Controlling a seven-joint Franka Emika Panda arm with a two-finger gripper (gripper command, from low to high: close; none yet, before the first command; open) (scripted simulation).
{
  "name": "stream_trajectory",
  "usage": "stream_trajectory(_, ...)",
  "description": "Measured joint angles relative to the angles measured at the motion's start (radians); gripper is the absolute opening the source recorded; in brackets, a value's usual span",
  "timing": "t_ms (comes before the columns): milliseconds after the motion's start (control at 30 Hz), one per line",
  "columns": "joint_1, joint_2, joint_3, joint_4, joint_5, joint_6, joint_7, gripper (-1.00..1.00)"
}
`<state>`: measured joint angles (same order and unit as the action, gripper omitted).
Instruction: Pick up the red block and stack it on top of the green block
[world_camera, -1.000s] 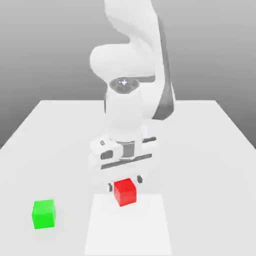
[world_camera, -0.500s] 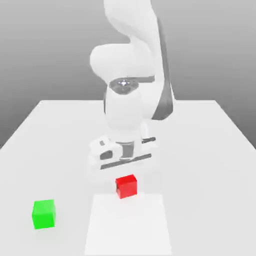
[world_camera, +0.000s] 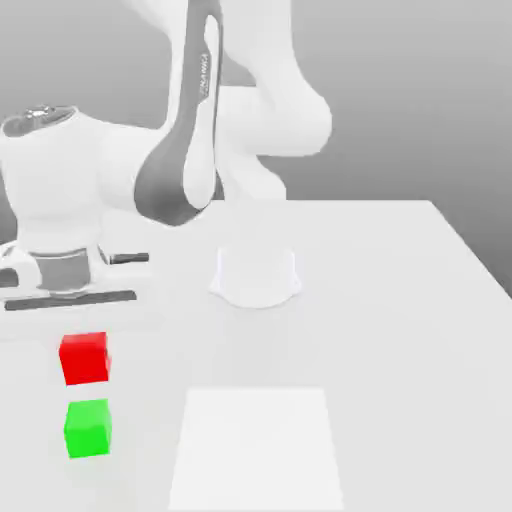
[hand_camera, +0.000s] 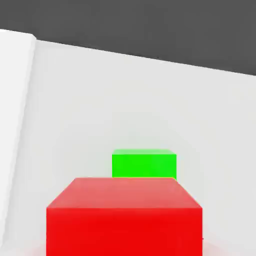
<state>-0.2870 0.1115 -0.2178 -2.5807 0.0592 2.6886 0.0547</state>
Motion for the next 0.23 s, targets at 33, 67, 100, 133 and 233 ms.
stream_trajectory(33,-0.005,0.034,0.009,0.004,0.018,0.029,-0.015,-1.00)
stream_trajectory(67,-0.012,0.069,0.019,0.007,0.037,0.060,-0.029,-1.00)
stream_trajectory(100,-0.019,0.101,0.029,0.009,0.055,0.089,-0.042,1.00)
stream_trajectory(133,-0.019,0.101,0.029,0.009,0.055,0.089,-0.042,1.00)
stream_trajectory(233,-0.019,0.101,0.029,0.009,0.055,0.089,-0.042,1.00)
